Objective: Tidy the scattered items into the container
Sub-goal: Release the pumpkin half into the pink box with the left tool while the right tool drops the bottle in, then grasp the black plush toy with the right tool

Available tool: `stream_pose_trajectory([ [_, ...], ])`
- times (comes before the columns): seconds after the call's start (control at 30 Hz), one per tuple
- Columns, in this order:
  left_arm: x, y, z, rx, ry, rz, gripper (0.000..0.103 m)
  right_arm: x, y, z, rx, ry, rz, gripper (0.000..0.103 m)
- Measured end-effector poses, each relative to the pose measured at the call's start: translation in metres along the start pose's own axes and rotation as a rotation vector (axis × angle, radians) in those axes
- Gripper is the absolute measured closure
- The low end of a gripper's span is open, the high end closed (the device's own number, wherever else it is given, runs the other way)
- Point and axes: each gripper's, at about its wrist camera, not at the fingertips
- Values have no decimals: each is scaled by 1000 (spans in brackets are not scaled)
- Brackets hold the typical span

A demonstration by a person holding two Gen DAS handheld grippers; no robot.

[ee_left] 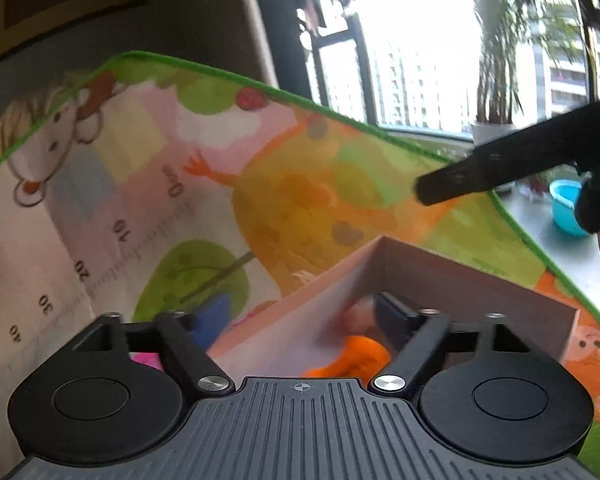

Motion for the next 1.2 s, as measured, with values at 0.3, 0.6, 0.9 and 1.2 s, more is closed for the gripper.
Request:
stream_pose_trajectory([
  [0.3, 30, 127, -48, -91, 130, 16, 0, 35, 84, -53, -54, 146, 45, 0],
  [0.6, 57, 189, -147, 81, 386, 77, 0, 107, 132, -130, -3, 145, 225, 0],
  [0.9, 69, 198, -178, 80, 476, 163, 0, 195, 125, -131, 11, 467, 174, 0],
  [1.2, 73, 207, -186, 30, 512, 133, 0, 246, 57, -94, 59, 655, 140, 37],
])
Point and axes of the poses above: each gripper's, at about its wrist camera, not at the fingertips, and y roughly against the way its jaws point, x to its left, z to its top, and after that the axes turned 7 degrees about y, right-handed
